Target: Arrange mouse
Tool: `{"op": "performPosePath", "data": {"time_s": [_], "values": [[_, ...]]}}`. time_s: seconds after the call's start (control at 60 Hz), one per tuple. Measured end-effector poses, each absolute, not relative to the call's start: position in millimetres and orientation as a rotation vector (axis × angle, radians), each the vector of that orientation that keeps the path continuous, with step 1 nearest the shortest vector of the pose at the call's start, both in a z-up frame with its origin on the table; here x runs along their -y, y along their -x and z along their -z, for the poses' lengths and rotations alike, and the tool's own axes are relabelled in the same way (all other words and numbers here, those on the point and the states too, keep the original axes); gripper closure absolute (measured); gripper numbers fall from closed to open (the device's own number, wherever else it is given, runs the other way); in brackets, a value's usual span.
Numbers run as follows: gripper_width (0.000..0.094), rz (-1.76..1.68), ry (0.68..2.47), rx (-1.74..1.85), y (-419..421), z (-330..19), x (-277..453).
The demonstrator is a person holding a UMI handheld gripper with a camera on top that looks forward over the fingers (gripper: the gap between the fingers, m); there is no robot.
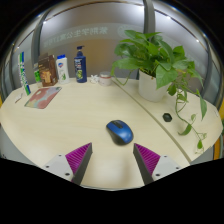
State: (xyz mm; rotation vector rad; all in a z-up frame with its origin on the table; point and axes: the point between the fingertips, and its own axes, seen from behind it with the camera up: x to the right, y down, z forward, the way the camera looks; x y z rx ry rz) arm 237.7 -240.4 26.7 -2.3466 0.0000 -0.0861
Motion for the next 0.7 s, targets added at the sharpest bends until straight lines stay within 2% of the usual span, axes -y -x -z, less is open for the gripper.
{"op": "performPosePath", "data": {"time_s": [0.183,0.35,0.467,0.533,0.7], "values": [[0.0084,0.139,2.338,0.012,-272.7,-0.8,188.2],[0.0134,0.145,2.325,-0.005,-285.2,8.6,161.2],[0.0258,0.108,2.313,-0.021,-286.9,10.8,146.7],[0.0433,0.050,2.312,-0.021,-278.1,12.8,142.3],[0.0528,0.129,2.300,0.013,-280.3,11.0,142.3]]}}
